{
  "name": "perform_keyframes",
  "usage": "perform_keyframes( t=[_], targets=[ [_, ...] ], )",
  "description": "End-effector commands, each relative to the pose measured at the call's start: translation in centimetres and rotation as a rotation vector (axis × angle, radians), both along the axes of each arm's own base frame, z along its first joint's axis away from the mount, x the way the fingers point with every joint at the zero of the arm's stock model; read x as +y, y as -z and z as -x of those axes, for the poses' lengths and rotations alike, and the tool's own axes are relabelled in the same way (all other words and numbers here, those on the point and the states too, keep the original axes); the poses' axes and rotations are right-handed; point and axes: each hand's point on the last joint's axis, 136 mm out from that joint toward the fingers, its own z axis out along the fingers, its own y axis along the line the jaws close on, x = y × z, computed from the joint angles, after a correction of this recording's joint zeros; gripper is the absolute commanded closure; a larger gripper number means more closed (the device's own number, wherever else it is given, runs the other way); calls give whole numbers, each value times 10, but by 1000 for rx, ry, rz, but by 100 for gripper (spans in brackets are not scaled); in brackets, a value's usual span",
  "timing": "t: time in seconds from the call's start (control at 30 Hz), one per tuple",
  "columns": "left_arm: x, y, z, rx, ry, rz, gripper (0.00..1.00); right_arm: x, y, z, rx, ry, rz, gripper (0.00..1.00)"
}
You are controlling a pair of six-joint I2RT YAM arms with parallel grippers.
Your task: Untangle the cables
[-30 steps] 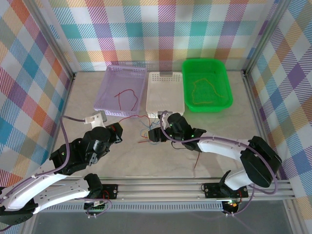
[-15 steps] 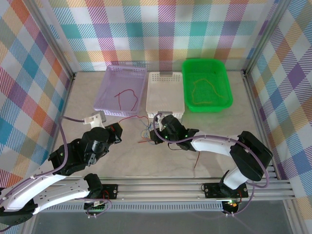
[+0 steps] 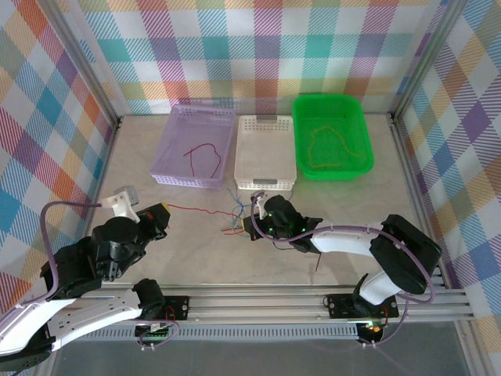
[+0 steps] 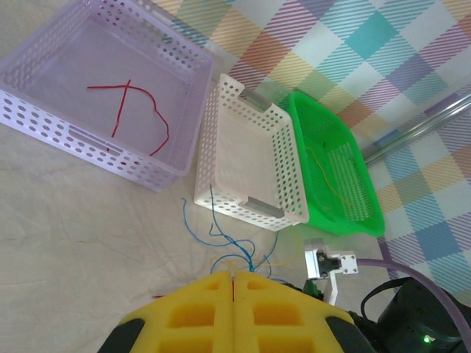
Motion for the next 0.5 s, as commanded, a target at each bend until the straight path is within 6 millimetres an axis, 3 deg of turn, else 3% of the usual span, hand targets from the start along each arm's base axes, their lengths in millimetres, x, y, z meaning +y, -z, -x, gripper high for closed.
perform_keyframes(
  t=[0.0,0.17,0.27,0.47],
  targets=[
    [35,-42,4,-119,-94,60,100,-41,47,1,61,110,163,100],
    [52,-53,10,-147,-118,59,100,-66,60,-1,87,176,187,100],
    [57,-56,12,-156,-125,61,100,-74,56,-2,88,195,166,100],
    [33,-39,6,-117,-65,35,100,-69,30,0,41,158,106,100]
  ],
)
